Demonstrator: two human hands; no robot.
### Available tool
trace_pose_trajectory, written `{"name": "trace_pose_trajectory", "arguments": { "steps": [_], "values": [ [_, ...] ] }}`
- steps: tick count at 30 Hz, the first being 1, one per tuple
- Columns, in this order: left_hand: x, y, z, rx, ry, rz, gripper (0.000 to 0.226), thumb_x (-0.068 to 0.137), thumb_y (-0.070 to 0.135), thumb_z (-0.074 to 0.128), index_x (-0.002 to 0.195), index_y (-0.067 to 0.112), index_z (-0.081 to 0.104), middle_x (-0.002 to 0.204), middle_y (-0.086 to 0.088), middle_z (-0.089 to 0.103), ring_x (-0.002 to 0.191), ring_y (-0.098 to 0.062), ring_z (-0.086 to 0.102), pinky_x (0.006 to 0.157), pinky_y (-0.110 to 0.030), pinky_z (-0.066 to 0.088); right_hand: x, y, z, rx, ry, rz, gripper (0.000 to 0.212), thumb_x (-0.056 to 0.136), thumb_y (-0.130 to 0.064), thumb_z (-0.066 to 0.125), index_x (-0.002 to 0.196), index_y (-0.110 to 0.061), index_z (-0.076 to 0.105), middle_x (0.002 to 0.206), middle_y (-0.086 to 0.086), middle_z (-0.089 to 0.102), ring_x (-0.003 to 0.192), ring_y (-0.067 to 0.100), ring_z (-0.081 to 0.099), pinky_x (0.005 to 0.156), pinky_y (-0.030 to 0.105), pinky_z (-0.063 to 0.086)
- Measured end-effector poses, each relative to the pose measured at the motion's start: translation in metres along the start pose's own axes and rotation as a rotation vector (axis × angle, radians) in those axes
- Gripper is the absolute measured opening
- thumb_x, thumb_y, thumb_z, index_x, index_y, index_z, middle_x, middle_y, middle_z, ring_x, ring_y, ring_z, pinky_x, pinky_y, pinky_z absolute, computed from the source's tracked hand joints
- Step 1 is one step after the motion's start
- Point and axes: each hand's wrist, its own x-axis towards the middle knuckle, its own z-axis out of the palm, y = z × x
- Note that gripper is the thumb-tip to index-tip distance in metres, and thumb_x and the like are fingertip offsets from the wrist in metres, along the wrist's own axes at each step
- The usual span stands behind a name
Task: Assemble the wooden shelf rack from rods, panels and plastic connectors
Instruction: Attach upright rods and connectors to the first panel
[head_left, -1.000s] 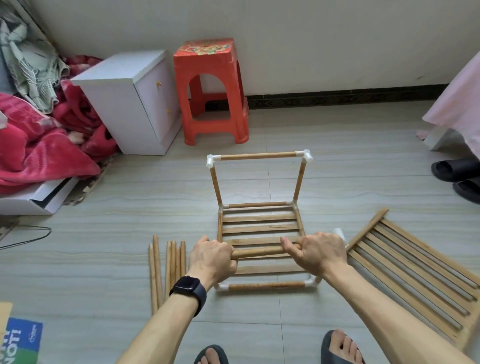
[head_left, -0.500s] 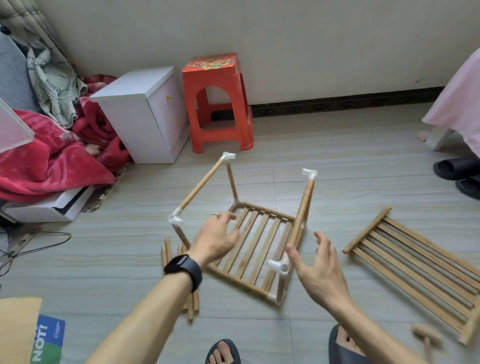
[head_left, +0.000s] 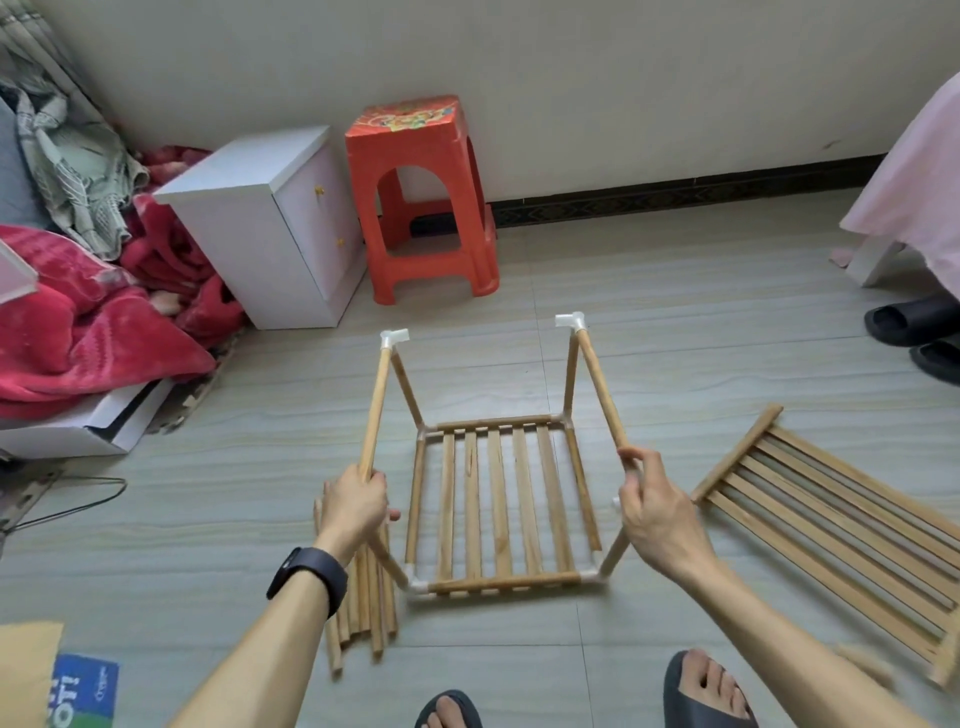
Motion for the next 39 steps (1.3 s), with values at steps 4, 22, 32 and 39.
{"name": "trace_pose_trajectory", "arguments": {
  "steps": [4, 22, 32, 39],
  "values": [
    [-0.009, 0.02, 0.017, -0.1, -0.006, 0.053, 0.022, 0.104, 0.034, 0.049, 0.094, 0.016, 0.057, 0.07, 0.001, 0.065, 0.05, -0.009, 0.069, 0.051, -0.024, 0.051, 0.012, 0.008, -0.018, 0.034, 0.077, 0.102, 0.028, 0.102, -0.024, 0.047, 0.127, -0.024, 0.035, 0.073, 0.009, 0.064, 0.055, 0.023, 0.059, 0.049, 0.032, 0.04],
    [-0.041, 0.014, 0.055, -0.131, 0.034, 0.08, 0.02, 0.104, 0.023, 0.046, 0.098, 0.007, 0.057, 0.079, -0.01, 0.06, 0.059, -0.02, 0.06, 0.044, -0.026, 0.051, 0.012, 0.025, -0.032, -0.149, 0.064, 0.281, 0.019, 0.094, -0.022, 0.042, 0.111, -0.021, 0.049, 0.089, 0.007, 0.061, 0.082, 0.032, 0.058, 0.067, 0.038, 0.045],
    [-0.04, 0.016, 0.064, -0.008, 0.132, 0.121, 0.021, 0.102, 0.027, 0.044, 0.094, 0.011, 0.056, 0.082, -0.01, 0.062, 0.071, -0.03, 0.062, 0.063, -0.045, 0.056, 0.021, 0.029, -0.022, -0.254, 0.122, 0.195, 0.011, 0.098, -0.021, 0.038, 0.098, -0.015, 0.047, 0.068, 0.003, 0.052, 0.061, 0.023, 0.051, 0.052, 0.032, 0.033],
    [-0.04, 0.012, 0.06, 0.096, 0.122, 0.136, 0.026, 0.104, 0.029, 0.042, 0.109, 0.008, 0.056, 0.087, -0.008, 0.059, 0.073, -0.024, 0.057, 0.06, -0.036, 0.048, 0.021, 0.021, -0.024, -0.336, 0.106, 0.25, 0.011, 0.096, -0.021, 0.037, 0.101, -0.014, 0.044, 0.067, 0.001, 0.044, 0.073, 0.033, 0.053, 0.068, 0.039, 0.041]
  ]
}}
